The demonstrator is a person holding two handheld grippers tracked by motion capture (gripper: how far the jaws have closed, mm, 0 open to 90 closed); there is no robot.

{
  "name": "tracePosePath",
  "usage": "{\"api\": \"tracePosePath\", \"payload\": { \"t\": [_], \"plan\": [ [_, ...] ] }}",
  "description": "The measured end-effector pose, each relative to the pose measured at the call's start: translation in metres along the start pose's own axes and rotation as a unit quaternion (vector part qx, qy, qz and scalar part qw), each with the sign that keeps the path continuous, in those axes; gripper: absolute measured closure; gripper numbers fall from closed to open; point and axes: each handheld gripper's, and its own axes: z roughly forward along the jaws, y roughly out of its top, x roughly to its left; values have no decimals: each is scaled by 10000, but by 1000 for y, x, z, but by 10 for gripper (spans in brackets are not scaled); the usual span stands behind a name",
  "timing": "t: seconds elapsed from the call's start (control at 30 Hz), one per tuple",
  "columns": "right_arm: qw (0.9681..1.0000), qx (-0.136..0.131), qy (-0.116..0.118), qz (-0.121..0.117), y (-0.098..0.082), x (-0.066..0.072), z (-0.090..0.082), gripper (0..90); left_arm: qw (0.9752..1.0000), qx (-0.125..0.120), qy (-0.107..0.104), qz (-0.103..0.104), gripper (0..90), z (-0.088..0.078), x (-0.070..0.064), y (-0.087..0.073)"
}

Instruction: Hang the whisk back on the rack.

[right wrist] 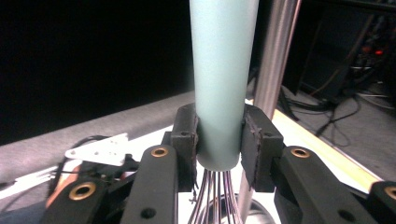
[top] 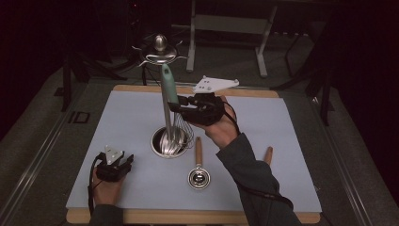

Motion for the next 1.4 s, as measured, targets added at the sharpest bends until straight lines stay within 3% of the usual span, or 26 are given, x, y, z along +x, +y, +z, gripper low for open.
{"api": "tracePosePath", "payload": {
  "t": [0.33,0.77,1.1,1.4],
  "plan": [
    [9999,39,-55,112,0,-2,6,665,10000,2,1,1,601,0,0,0],
    [9997,189,-122,52,-5,-2,7,656,10000,1,7,1,599,0,0,0],
    [9988,405,-224,-170,-9,-2,2,676,10000,-2,10,-1,599,0,0,0],
    [9955,719,-418,-459,-14,-6,-10,675,10000,-2,27,-9,600,0,0,0]
  ]
}}
